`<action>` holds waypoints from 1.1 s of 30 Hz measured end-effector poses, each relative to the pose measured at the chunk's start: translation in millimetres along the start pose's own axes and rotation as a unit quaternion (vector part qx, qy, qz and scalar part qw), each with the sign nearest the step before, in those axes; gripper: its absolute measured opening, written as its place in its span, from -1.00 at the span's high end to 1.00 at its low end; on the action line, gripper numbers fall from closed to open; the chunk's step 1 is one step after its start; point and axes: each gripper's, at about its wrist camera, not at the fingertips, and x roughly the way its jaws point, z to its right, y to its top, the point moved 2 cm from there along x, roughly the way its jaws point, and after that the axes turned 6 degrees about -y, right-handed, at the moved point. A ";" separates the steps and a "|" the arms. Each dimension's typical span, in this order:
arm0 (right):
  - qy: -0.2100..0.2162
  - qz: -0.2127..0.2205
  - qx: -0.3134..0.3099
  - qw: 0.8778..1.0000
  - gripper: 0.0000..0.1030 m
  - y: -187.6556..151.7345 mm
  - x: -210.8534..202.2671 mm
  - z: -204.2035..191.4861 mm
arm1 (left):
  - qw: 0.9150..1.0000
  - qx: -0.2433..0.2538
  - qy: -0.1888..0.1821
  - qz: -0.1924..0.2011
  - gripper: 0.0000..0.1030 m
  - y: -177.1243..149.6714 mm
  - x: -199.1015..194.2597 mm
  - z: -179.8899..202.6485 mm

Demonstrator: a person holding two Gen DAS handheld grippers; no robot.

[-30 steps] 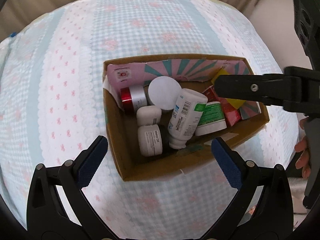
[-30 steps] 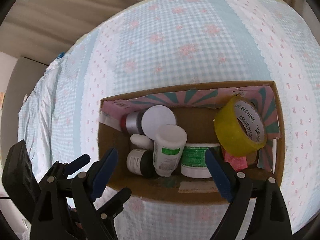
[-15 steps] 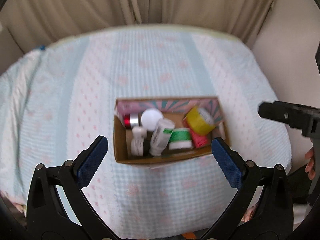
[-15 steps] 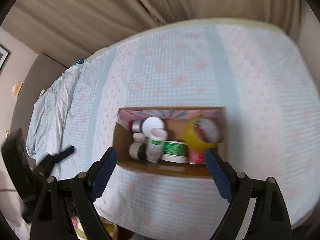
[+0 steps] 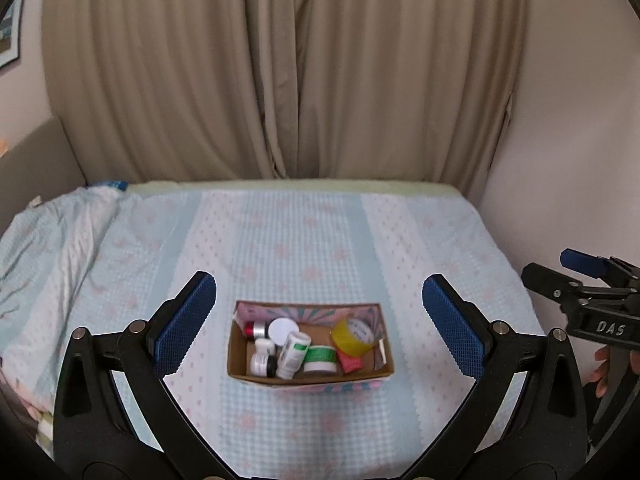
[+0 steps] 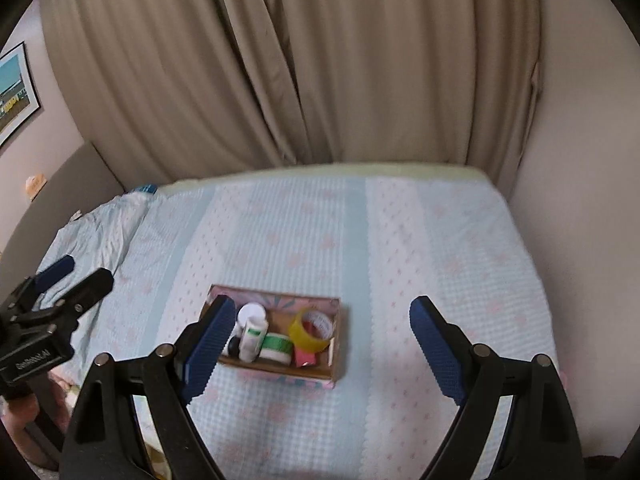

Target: Organize rigid objects

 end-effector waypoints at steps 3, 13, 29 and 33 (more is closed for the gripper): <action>-0.014 0.028 -0.006 0.999 -0.68 -3.2 -15.5 -1.2 | 1.000 0.011 0.006 0.016 -0.99 -5.4 -11.8 9.5; -0.043 0.055 0.001 0.998 -0.68 -19.4 -33.9 7.9 | 0.999 0.028 0.011 0.019 -0.99 -28.8 -15.1 24.0; -0.048 0.064 0.005 0.997 -0.68 -19.0 -37.4 8.8 | 0.999 0.028 0.014 0.030 -0.99 -27.6 -20.8 24.9; -0.049 0.064 0.005 0.997 -0.68 -19.6 -38.6 9.4 | 0.999 0.028 0.016 0.033 -0.99 -25.8 -21.8 25.2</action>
